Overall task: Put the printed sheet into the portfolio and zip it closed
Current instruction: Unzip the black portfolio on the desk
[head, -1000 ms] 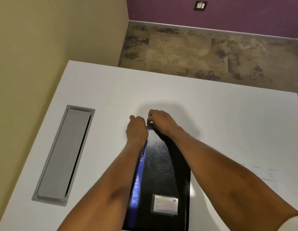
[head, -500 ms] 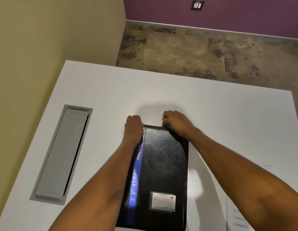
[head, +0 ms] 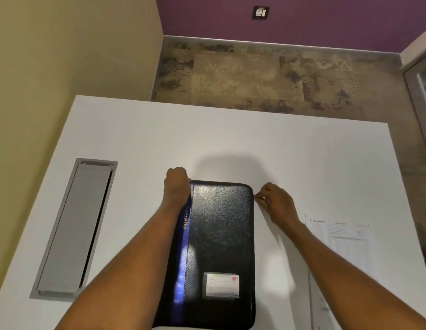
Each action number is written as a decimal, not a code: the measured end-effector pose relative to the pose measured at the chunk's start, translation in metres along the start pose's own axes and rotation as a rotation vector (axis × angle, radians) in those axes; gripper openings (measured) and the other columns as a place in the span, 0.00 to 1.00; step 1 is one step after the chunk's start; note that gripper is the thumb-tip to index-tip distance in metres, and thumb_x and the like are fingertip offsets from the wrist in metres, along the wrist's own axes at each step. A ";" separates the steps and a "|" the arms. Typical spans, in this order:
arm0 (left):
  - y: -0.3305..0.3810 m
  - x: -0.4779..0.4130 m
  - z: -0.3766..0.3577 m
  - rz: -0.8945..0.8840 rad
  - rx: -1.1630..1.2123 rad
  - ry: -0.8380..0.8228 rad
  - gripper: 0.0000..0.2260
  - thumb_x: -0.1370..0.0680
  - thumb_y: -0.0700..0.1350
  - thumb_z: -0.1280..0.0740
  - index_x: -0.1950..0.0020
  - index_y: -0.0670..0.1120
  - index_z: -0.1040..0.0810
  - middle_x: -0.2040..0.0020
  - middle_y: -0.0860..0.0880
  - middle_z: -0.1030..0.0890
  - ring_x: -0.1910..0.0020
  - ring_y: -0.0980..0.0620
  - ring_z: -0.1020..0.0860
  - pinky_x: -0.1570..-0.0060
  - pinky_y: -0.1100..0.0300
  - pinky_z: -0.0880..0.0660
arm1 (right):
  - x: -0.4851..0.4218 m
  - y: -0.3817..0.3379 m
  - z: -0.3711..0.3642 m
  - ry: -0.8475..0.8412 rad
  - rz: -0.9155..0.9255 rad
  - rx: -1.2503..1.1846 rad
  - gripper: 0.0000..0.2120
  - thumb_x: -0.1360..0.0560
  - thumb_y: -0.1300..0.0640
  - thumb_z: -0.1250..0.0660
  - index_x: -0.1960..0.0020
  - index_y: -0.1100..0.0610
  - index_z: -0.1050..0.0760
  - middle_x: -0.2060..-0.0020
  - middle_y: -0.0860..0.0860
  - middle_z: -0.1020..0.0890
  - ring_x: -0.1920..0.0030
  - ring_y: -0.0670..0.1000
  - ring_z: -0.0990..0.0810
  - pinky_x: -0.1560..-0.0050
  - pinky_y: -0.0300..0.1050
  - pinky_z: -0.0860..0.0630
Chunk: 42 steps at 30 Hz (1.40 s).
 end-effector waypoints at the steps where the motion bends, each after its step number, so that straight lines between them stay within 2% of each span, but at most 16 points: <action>1: 0.001 0.000 0.000 -0.003 -0.013 -0.002 0.05 0.19 0.35 0.33 0.53 0.35 0.20 0.50 0.36 0.17 0.50 0.37 0.18 0.50 0.46 0.22 | 0.009 0.002 -0.005 0.019 -0.022 -0.024 0.05 0.22 0.52 0.29 0.50 0.50 0.14 0.53 0.47 0.19 0.53 0.51 0.20 0.54 0.48 0.24; 5: 0.004 0.001 -0.001 0.001 -0.046 -0.013 0.06 0.21 0.31 0.36 0.53 0.34 0.20 0.50 0.36 0.17 0.48 0.36 0.19 0.49 0.44 0.20 | 0.049 0.003 -0.021 0.101 -0.098 -0.081 0.05 0.21 0.53 0.29 0.51 0.52 0.14 0.55 0.48 0.19 0.56 0.53 0.20 0.56 0.51 0.22; 9: 0.004 0.002 -0.002 0.029 -0.058 -0.026 0.09 0.22 0.31 0.38 0.49 0.36 0.19 0.45 0.37 0.19 0.49 0.37 0.18 0.49 0.47 0.20 | 0.087 0.000 -0.035 0.149 -0.164 -0.134 0.06 0.21 0.56 0.30 0.52 0.55 0.15 0.55 0.50 0.19 0.56 0.54 0.20 0.56 0.53 0.21; 12: 0.011 0.010 -0.004 0.021 -0.191 0.005 0.11 0.20 0.35 0.38 0.41 0.39 0.20 0.39 0.38 0.23 0.42 0.38 0.22 0.44 0.46 0.21 | 0.107 -0.001 -0.046 0.149 -0.217 -0.177 0.06 0.20 0.56 0.30 0.50 0.54 0.14 0.55 0.50 0.18 0.55 0.53 0.20 0.55 0.52 0.21; 14: 0.026 0.023 -0.008 -0.050 -0.383 0.074 0.12 0.18 0.38 0.40 0.37 0.42 0.22 0.37 0.40 0.25 0.38 0.40 0.25 0.43 0.46 0.25 | 0.116 0.001 -0.051 0.153 -0.251 -0.202 0.06 0.20 0.57 0.31 0.49 0.54 0.14 0.54 0.49 0.18 0.55 0.53 0.19 0.54 0.52 0.21; 16: 0.045 0.038 -0.021 -0.158 -0.415 0.114 0.14 0.18 0.42 0.40 0.35 0.43 0.22 0.32 0.41 0.25 0.33 0.40 0.27 0.37 0.45 0.28 | 0.122 0.001 -0.055 0.152 -0.278 -0.234 0.07 0.19 0.56 0.32 0.48 0.54 0.14 0.52 0.50 0.18 0.54 0.52 0.19 0.52 0.52 0.20; 18: 0.065 0.056 -0.045 -0.256 -0.388 0.060 0.19 0.17 0.49 0.40 0.28 0.44 0.26 0.23 0.40 0.30 0.23 0.40 0.33 0.25 0.43 0.35 | 0.125 0.002 -0.057 0.150 -0.293 -0.261 0.08 0.19 0.55 0.32 0.46 0.55 0.15 0.51 0.50 0.17 0.52 0.52 0.19 0.49 0.53 0.19; 20: 0.085 0.075 -0.074 -0.339 -0.407 -0.043 0.27 0.15 0.57 0.43 0.18 0.46 0.36 0.16 0.41 0.42 0.15 0.42 0.47 0.18 0.39 0.49 | 0.127 0.002 -0.058 0.136 -0.297 -0.254 0.09 0.18 0.54 0.33 0.44 0.54 0.16 0.49 0.51 0.16 0.50 0.51 0.18 0.47 0.51 0.18; 23: 0.109 0.102 -0.112 -0.434 -0.453 -0.146 0.34 0.17 0.64 0.46 0.14 0.50 0.48 0.13 0.45 0.54 0.14 0.45 0.61 0.21 0.31 0.59 | 0.127 0.001 -0.059 0.124 -0.309 -0.244 0.10 0.18 0.52 0.34 0.44 0.54 0.17 0.49 0.51 0.16 0.51 0.50 0.18 0.46 0.49 0.18; 26: 0.121 0.117 -0.136 -0.470 -0.516 -0.214 0.37 0.18 0.66 0.45 0.14 0.51 0.52 0.14 0.45 0.60 0.16 0.44 0.66 0.25 0.23 0.58 | 0.128 0.001 -0.059 0.137 -0.346 -0.268 0.08 0.18 0.52 0.33 0.46 0.54 0.18 0.51 0.51 0.16 0.53 0.50 0.18 0.47 0.49 0.17; 29: 0.122 0.123 -0.149 -0.464 -0.555 -0.262 0.38 0.18 0.64 0.41 0.14 0.50 0.52 0.14 0.45 0.60 0.16 0.42 0.65 0.28 0.19 0.55 | 0.127 0.004 -0.063 0.122 -0.357 -0.265 0.10 0.18 0.53 0.33 0.43 0.56 0.19 0.48 0.54 0.15 0.50 0.53 0.17 0.42 0.51 0.18; 33: 0.122 0.122 -0.149 -0.463 -0.520 -0.256 0.33 0.17 0.53 0.38 0.15 0.51 0.47 0.13 0.45 0.56 0.15 0.42 0.62 0.28 0.18 0.53 | 0.126 0.010 -0.067 0.120 -0.397 -0.235 0.11 0.19 0.50 0.33 0.43 0.56 0.19 0.47 0.53 0.16 0.50 0.53 0.17 0.42 0.49 0.18; 37: 0.127 0.121 -0.148 -0.475 -0.537 -0.259 0.30 0.16 0.48 0.40 0.15 0.50 0.46 0.13 0.47 0.53 0.15 0.42 0.61 0.29 0.17 0.53 | 0.130 0.010 -0.069 0.164 -0.368 -0.182 0.07 0.22 0.54 0.28 0.48 0.57 0.17 0.52 0.54 0.15 0.55 0.54 0.16 0.49 0.50 0.16; 39: 0.128 0.121 -0.148 -0.472 -0.570 -0.266 0.31 0.16 0.48 0.40 0.15 0.50 0.47 0.13 0.47 0.54 0.15 0.42 0.60 0.29 0.17 0.53 | 0.139 0.009 -0.073 0.164 -0.336 -0.124 0.05 0.24 0.55 0.25 0.51 0.56 0.17 0.55 0.52 0.14 0.60 0.53 0.17 0.55 0.47 0.16; 42: 0.130 0.120 -0.148 -0.463 -0.606 -0.267 0.30 0.16 0.48 0.40 0.15 0.50 0.47 0.13 0.47 0.54 0.15 0.42 0.60 0.29 0.18 0.50 | 0.158 0.009 -0.085 0.085 -0.307 -0.011 0.07 0.26 0.54 0.23 0.50 0.54 0.16 0.55 0.50 0.14 0.60 0.51 0.17 0.56 0.42 0.17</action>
Point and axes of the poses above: each hand's wrist, its own x-axis away from the middle knuckle, its own z-axis out of the back of the hand, y = z × x, the point moved 6 cm from there along -x, towards the middle knuckle
